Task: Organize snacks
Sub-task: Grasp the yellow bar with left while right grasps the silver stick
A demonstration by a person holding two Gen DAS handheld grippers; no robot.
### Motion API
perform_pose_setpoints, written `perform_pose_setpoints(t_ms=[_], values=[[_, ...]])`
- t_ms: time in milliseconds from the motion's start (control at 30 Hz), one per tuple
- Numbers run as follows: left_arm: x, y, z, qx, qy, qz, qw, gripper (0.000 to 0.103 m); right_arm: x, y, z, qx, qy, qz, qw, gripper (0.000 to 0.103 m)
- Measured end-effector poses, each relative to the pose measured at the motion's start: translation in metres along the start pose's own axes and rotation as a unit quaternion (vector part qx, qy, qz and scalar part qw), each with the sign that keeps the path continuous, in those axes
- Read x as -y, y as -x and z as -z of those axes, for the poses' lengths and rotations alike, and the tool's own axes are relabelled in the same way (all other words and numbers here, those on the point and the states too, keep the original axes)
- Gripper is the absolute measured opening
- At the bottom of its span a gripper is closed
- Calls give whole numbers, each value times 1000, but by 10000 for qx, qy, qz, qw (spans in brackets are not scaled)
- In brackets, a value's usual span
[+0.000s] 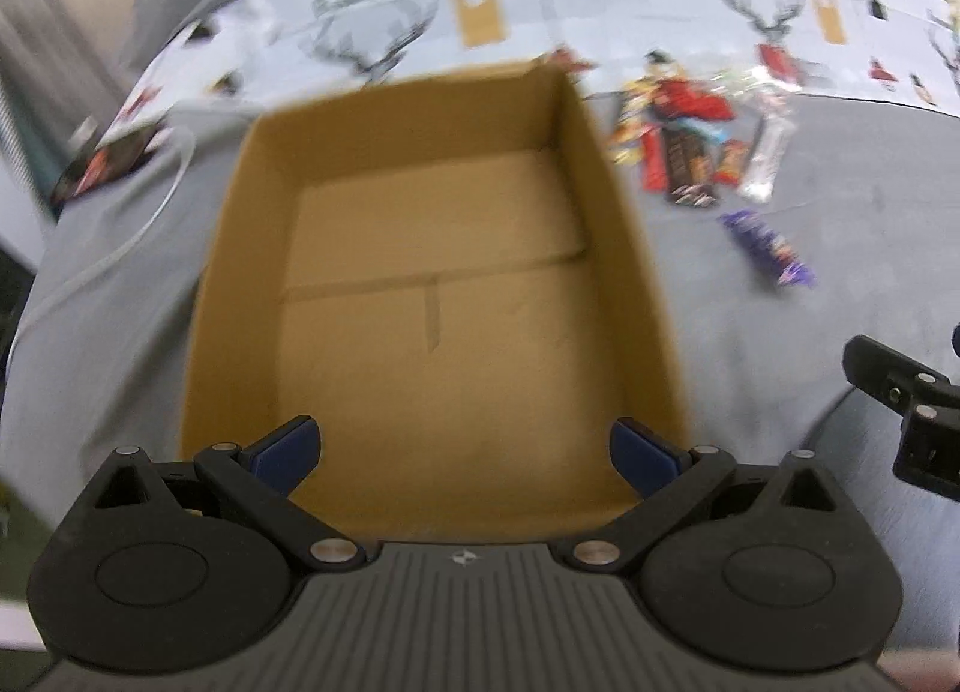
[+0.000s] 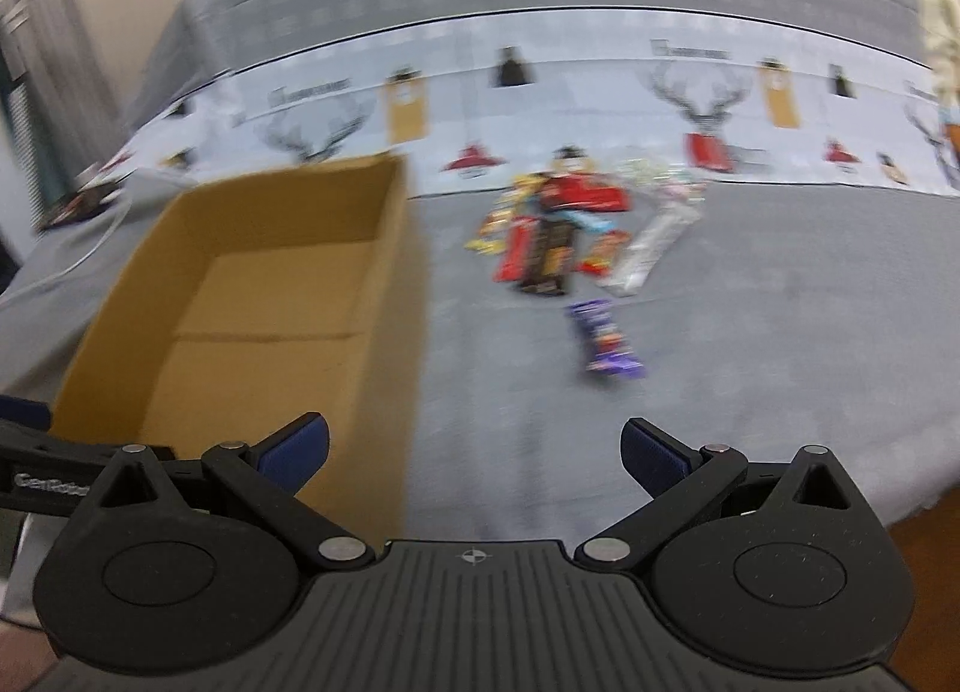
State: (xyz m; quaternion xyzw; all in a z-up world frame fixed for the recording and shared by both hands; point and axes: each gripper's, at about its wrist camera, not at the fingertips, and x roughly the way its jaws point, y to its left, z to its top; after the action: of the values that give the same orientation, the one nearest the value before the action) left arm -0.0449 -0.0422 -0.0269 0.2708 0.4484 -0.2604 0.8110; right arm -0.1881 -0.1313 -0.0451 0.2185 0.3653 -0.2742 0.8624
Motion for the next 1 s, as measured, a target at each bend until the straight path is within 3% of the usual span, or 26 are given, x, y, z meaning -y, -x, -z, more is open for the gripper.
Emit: perform_pose_setpoints(t_ms=[233,500,567,767,1000], values=[[80,-23,-75,196,-380,580,9974,103,93,-11,-17,205,-781,705,9942,103],[159,-101,-175,54,-742,727,9946,103,176,-55,-51,331,-1199,1140,9857,103],[169,-123,-198,22,-810,716,9941,103,194,-77,-62,292,-1290,1147,9846,103],[179,-209,-251,-366,-836,166,9957,103,216,-160,-99,60,-1368,924,9863,103],[171,-283,-281,-846,-507,227,9949,103,206,-263,-134,-439,-1172,553,9906,103]])
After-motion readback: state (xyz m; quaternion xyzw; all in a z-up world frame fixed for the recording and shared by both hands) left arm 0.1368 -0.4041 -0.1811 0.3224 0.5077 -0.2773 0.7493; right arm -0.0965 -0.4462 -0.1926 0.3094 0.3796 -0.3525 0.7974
